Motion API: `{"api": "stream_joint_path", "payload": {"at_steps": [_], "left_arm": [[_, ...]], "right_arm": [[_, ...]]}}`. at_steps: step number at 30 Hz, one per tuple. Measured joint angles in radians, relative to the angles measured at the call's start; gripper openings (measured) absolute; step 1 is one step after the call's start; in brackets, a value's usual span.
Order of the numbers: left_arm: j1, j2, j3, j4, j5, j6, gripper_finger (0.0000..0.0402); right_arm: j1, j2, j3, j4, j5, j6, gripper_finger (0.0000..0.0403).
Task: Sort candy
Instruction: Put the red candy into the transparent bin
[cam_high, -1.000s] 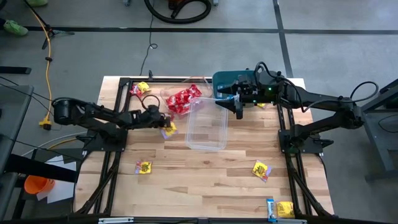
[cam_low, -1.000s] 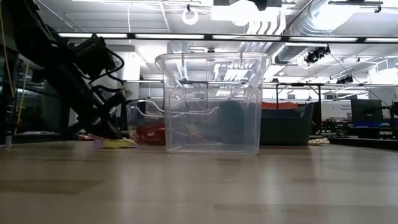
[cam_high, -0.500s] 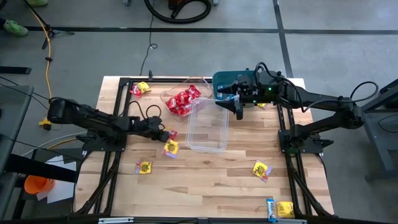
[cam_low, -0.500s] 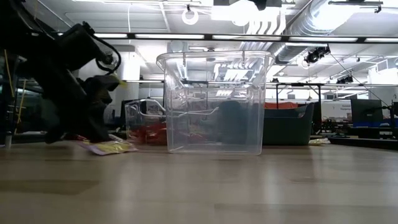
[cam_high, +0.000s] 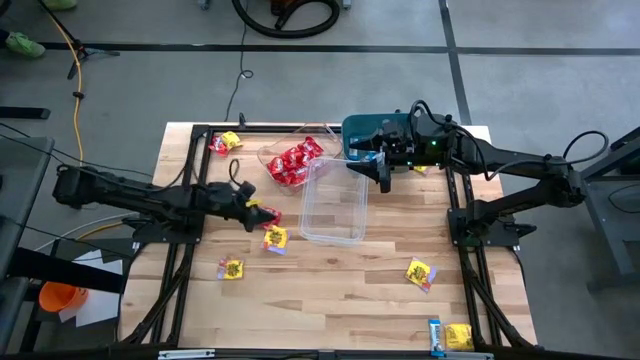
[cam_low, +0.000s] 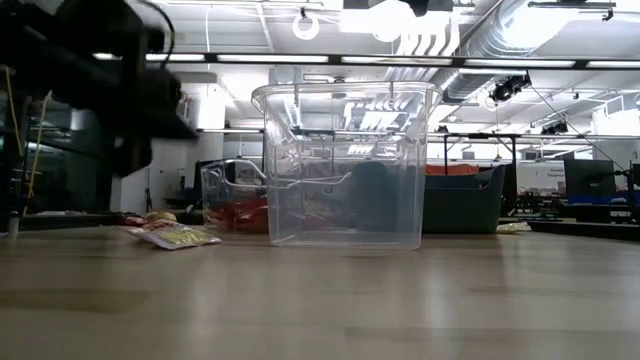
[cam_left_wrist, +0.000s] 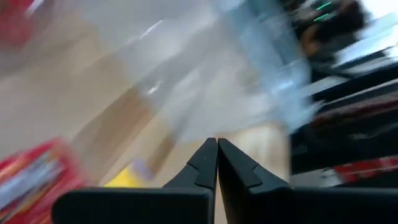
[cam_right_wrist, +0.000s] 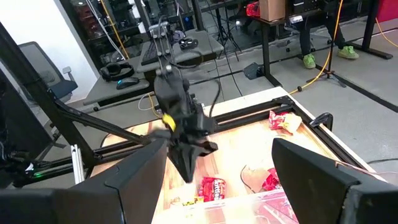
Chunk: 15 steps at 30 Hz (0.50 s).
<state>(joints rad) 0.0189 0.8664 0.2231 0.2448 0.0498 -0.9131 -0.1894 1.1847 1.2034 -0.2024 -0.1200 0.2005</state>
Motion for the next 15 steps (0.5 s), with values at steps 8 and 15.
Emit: {"api": "stream_joint_path", "payload": {"at_steps": [8, 15], "left_arm": [[0.001, -0.009, 0.324, -0.272, 0.022, 0.275, 0.0048], [-0.003, 0.102, 0.690, -0.961, -0.047, 0.689, 0.0146]], "right_arm": [[0.000, 0.000, 0.000, 0.000, 0.000, 0.000, 0.0288], [0.000, 0.000, 0.000, 0.000, 0.005, 0.000, 0.0288]]}}
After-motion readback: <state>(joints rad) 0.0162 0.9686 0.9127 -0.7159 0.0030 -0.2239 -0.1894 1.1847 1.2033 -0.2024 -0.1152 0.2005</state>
